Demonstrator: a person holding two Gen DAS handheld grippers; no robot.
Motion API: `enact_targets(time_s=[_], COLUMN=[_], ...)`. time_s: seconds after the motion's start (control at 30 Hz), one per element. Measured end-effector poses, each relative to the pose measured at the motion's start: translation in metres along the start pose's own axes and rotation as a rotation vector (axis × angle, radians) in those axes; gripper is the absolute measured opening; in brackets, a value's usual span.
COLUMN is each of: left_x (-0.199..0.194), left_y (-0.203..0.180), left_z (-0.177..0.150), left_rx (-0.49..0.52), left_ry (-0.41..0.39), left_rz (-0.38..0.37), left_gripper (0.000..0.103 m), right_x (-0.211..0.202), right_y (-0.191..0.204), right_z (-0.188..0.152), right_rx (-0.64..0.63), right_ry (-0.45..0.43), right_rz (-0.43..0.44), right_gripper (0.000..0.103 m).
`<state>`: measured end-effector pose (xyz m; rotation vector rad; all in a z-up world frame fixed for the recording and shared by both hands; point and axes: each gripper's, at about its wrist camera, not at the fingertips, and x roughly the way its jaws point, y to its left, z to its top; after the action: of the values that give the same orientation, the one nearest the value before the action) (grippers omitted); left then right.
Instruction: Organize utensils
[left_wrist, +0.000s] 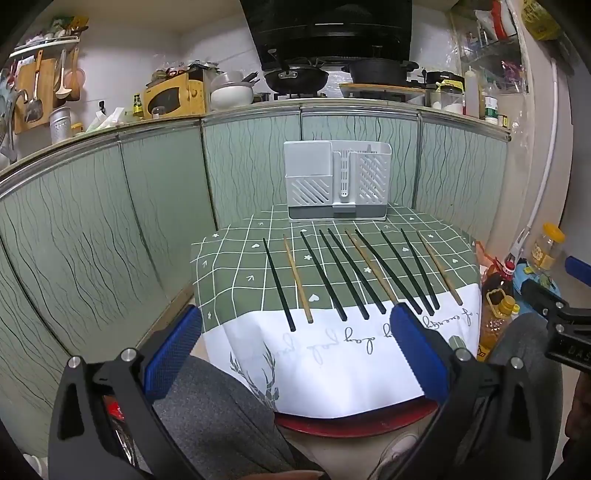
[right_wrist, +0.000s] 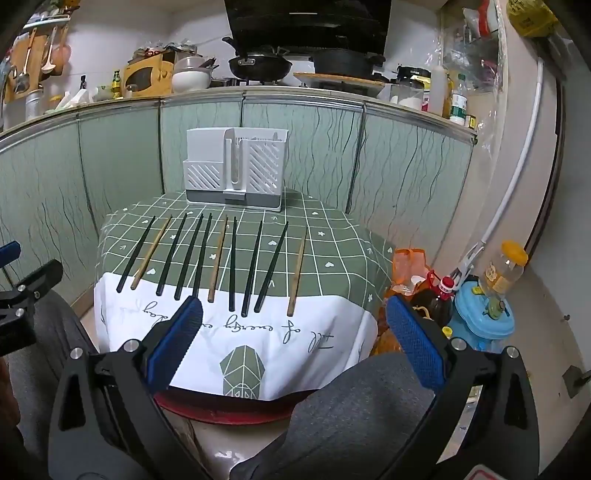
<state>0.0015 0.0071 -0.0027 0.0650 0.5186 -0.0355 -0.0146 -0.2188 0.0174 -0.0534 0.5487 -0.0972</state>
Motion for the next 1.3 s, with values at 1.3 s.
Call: enact_targets(time_s=[1.3], left_x=[0.0062], left_y=[0.0017], left_z=[-0.0030], left_rx=[-0.026], left_ry=[0.026], left_rz=[-0.024], left_gripper=[0.099], right_x=[0.0073], right_y=[-0.0058], right_z=[-0.0013], right_rx=[0.018], right_ry=[0.021], right_rz=[0.023], right_gripper=[0.095])
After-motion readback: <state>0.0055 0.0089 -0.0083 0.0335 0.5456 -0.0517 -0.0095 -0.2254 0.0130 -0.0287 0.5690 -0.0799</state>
